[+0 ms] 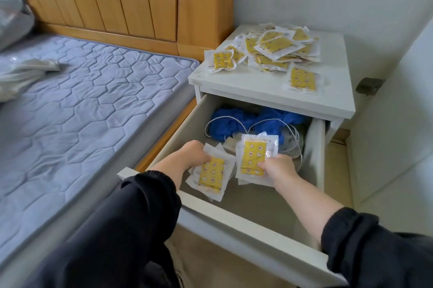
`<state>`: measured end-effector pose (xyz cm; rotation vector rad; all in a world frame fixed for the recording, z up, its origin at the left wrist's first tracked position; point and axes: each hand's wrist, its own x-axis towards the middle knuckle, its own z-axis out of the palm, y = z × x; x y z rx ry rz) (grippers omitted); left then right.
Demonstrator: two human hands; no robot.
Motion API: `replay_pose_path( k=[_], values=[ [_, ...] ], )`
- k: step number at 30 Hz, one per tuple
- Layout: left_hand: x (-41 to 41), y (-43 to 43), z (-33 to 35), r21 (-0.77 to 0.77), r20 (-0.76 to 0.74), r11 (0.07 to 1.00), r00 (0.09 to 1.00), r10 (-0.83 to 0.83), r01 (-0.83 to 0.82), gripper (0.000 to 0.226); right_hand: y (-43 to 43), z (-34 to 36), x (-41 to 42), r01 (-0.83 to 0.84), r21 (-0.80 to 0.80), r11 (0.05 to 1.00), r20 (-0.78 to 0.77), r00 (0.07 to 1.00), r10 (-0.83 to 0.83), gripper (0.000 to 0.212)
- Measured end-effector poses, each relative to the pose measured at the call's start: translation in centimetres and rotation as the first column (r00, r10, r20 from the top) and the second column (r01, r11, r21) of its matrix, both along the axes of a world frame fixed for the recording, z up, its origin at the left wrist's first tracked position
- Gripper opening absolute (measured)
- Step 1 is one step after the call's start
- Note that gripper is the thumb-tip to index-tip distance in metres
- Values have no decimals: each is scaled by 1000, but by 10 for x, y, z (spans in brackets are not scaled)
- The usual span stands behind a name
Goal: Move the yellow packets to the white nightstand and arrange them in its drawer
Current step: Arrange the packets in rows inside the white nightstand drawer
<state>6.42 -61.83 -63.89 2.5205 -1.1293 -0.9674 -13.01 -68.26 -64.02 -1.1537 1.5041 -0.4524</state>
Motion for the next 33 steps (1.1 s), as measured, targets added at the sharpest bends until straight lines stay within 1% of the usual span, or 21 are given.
replay_pose_path(
  k=[2, 5, 7, 9, 11, 12, 13, 14, 15, 17, 18, 19, 21, 23, 24, 26, 27, 29, 30, 31, 33],
  values=[
    [3, -3, -6, 104, 29, 993, 998, -53, 49, 45, 0, -13, 1, 11, 143, 990, -67, 998, -2, 32],
    [7, -4, -14, 233, 43, 969, 994, -99, 86, 50, -2, -27, 5, -52, 222, 974, -180, 979, 94, 32],
    [9, -5, -17, 314, 64, 944, 990, -123, 98, 50, 2, -31, 11, -123, 297, 947, -184, 966, 183, 27],
    [9, -3, -19, 416, 82, 897, 976, -200, 149, 44, 9, -39, 16, -160, 383, 910, -175, 954, 242, 23],
    [8, 0, -19, 529, 107, 818, 939, -327, 225, 37, 16, -44, 21, -240, 443, 864, -227, 902, 367, 26],
    [8, 0, -18, 580, 134, 770, 901, -413, 266, 35, 19, -44, 24, -311, 471, 826, -279, 835, 473, 24],
    [7, 0, -17, 620, 169, 720, 844, -509, 311, 35, 22, -40, 26, -405, 503, 764, -338, 721, 605, 18],
    [6, -4, -17, 636, 205, 689, 784, -586, 348, 35, 23, -38, 26, -489, 543, 683, -390, 573, 721, 16],
    [5, -9, -17, 641, 232, 672, 741, -630, 371, 36, 23, -36, 27, -556, 583, 592, -426, 412, 806, 22],
    [-1, -18, -12, 585, 271, 687, 694, -667, 431, 44, 21, -31, 27, -638, 641, 427, -463, 123, 878, 36],
    [-3, -23, -11, 546, 265, 687, 679, -685, 480, 51, 19, -28, 27, -678, 625, 385, -508, 21, 861, 40],
    [-6, -28, -10, 524, 236, 667, 662, -711, 530, 59, 15, -27, 27, -717, 584, 380, -571, -31, 820, 41],
    [-10, -34, -10, 544, 159, 589, 616, -771, 597, 72, 6, -32, 27, -771, 463, 436, -693, -8, 721, 51],
    [-13, -41, -18, 567, 126, 545, 588, -799, 618, 80, -2, -38, 28, -828, 298, 474, -764, 91, 639, 72],
    [-13, -43, -23, 566, 120, 537, 582, -805, 626, 81, -5, -45, 29, -868, 215, 448, -760, 140, 635, 80],
    [-12, -45, -35, 553, 110, 526, 569, -815, 646, 83, -4, -53, 33, -941, 88, 327, -733, 161, 661, 86],
    [-8, -45, -42, 558, 111, 517, 560, -821, 649, 83, -1, -54, 35, -963, 67, 262, -733, 131, 668, 85],
    [1, -41, -50, 575, 145, 508, 531, -835, 642, 83, 3, -58, 36, -978, 140, 157, -760, -4, 650, 79],
    [6, -39, -54, 590, 166, 505, 517, -840, 630, 82, 4, -59, 36, -973, 190, 133, -767, -62, 639, 77],
    [11, -37, -56, 602, 177, 502, 509, -842, 621, 81, 6, -59, 36, -969, 214, 126, -777, -90, 624, 76],
    [17, -35, -58, 622, 171, 479, 489, -855, 620, 81, 8, -58, 36, -969, 216, 118, -810, -111, 575, 74]
  ],
)
